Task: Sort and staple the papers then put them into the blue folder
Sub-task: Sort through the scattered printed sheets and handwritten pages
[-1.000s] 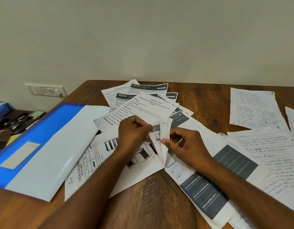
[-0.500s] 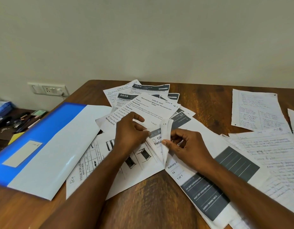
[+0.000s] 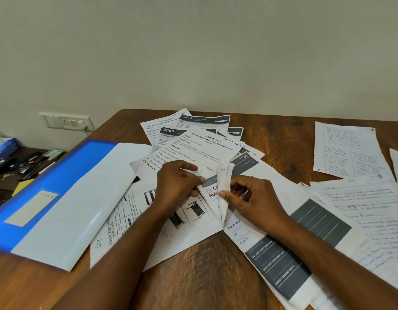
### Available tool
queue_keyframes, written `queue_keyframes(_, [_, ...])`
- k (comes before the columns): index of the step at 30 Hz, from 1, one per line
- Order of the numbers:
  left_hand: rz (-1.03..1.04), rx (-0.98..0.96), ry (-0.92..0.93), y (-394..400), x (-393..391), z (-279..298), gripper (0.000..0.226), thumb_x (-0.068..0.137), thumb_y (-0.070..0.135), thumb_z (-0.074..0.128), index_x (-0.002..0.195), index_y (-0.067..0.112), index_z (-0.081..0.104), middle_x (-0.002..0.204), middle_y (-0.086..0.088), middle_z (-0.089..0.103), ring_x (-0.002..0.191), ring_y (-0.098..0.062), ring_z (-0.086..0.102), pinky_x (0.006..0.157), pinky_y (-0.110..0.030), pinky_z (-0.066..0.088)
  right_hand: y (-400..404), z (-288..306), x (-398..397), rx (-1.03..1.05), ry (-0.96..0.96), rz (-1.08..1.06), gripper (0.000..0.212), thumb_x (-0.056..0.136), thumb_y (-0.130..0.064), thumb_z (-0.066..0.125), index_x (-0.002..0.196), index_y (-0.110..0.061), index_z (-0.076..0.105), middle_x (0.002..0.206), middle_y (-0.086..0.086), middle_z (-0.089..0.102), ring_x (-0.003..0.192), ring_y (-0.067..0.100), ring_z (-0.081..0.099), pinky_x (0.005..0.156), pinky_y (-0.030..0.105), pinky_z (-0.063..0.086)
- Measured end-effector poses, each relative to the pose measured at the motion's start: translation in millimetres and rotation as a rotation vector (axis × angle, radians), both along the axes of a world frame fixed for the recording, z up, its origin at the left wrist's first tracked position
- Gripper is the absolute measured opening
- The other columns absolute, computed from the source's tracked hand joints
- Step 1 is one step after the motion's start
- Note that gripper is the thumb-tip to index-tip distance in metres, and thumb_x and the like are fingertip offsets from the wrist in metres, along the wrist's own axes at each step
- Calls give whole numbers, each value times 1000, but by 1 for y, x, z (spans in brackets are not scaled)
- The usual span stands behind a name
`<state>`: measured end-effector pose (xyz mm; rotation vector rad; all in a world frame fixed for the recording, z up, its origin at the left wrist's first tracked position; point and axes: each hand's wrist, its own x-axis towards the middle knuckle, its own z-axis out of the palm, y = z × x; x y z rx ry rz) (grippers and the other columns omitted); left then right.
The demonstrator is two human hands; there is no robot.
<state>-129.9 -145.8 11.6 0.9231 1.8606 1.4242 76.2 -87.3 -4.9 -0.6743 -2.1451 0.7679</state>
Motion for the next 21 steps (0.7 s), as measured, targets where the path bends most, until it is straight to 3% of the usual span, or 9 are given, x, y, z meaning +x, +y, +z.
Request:
queue_keyframes(2, [6, 1, 14, 1, -1, -2, 27, 78, 5, 90, 99, 12, 74, 70, -11, 77, 56, -27, 74, 49, -27, 54, 0, 0, 0, 5, 3, -2, 24, 86, -37, 82, 83, -52, 63, 82, -33, 69, 77, 5, 68, 65, 10, 49])
queue_keyframes(7, [18, -5, -29, 5, -5, -5, 20, 83, 0, 81, 99, 10, 75, 71, -11, 76, 56, -26, 74, 56, -32, 56, 1, -1, 0, 3, 14, 0, 21, 86, -38, 81, 87, -52, 65, 83, -31, 70, 79, 5, 68, 65, 11, 49])
queue_keyframes(12, [44, -3, -98, 7, -5, -7, 7, 92, 13, 79, 98, 12, 76, 77, -13, 78, 62, -30, 76, 59, -33, 60, 1, -4, 0, -5, 2, -16, 17, 86, -35, 83, 94, -44, 71, 83, -24, 72, 81, 5, 69, 66, 11, 50])
queue_keyframes(17, [-6, 6, -105, 7, -6, -7, 16, 86, 6, 84, 99, 5, 75, 82, -15, 79, 70, -29, 79, 60, -33, 62, 2, -4, -1, -4, -9, -27, 16, 86, -35, 83, 94, -42, 71, 81, -25, 70, 79, 6, 68, 65, 9, 48])
queue_keyframes(21, [-12, -18, -117, 5, -7, -4, 14, 85, 3, 84, 95, 2, 75, 80, -18, 78, 57, -22, 74, 44, -19, 49, 3, -4, -2, -21, -16, -31, 14, 86, -36, 82, 95, -40, 72, 85, -23, 72, 82, 6, 69, 66, 11, 50])
